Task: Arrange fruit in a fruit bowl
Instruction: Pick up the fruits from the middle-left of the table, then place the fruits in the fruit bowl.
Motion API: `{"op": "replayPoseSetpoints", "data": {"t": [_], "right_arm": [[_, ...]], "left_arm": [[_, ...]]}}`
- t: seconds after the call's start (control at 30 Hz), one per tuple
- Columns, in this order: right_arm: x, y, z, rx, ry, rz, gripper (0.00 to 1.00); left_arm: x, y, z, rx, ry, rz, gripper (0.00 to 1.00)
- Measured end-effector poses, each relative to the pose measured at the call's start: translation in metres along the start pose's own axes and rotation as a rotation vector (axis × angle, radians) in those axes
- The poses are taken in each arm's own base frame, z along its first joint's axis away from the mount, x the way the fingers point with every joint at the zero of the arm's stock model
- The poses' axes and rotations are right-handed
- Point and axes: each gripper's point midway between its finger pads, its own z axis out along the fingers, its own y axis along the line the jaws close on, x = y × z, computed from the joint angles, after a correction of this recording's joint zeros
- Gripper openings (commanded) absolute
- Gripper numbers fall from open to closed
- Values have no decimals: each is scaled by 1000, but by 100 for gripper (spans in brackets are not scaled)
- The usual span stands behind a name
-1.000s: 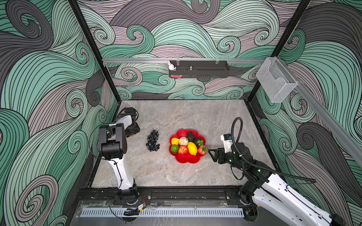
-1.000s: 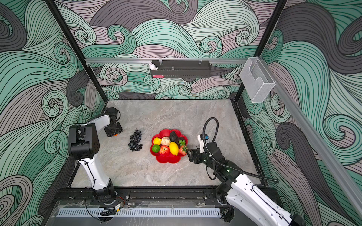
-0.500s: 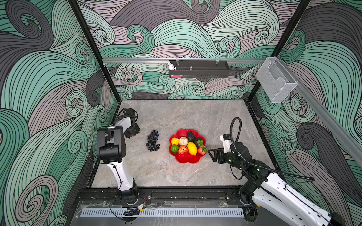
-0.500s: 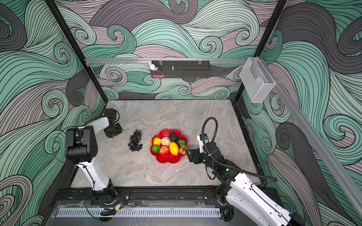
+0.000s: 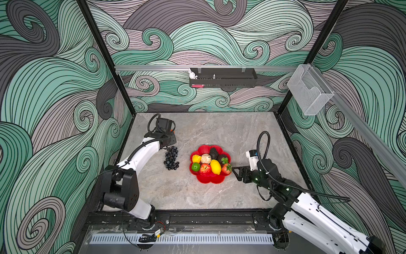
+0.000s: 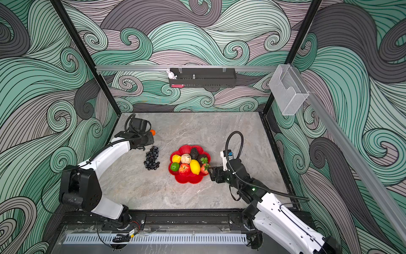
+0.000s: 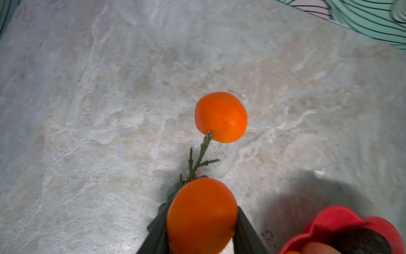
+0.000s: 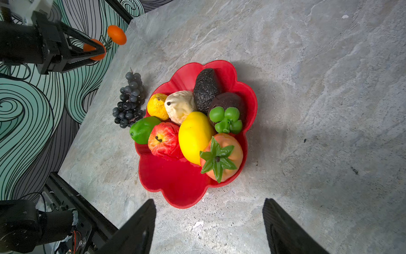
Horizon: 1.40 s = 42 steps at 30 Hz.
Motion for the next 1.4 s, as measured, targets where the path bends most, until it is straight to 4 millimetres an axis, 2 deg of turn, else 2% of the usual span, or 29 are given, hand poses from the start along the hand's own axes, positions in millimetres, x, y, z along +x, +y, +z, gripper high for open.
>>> {"op": "replayPoseSetpoints", "data": {"t": [0.27, 0.43, 0.53, 0.7, 0.8, 0.9, 1.13, 1.27, 1.4], "right_arm": [[-7, 7, 3, -29, -21, 56, 76], [-9, 8, 4, -36, -27, 75, 76], [-12, 11, 3, -45, -35, 86, 76], [-21, 18, 1, -74, -64, 121, 76], [-23, 20, 2, -83, -68, 140, 76], [-23, 19, 3, -82, -67, 149, 76], [-28, 20, -6, -91, -99, 162, 76], [-26, 18, -9, -89, -108, 163, 76], [-19, 13, -7, -76, -91, 165, 76]], "left_arm": [[19, -86, -56, 325, -11, 84, 38], [52, -138, -85, 475, 4, 258, 38], [80, -157, -94, 519, 4, 385, 38], [128, -176, -101, 548, -2, 608, 38], [145, -182, -104, 545, -21, 707, 38], [148, -187, -103, 521, -56, 764, 38], [149, -191, -68, 367, -69, 867, 38], [131, -192, -54, 243, -124, 926, 38], [109, -201, -49, 160, -194, 971, 39]]}}
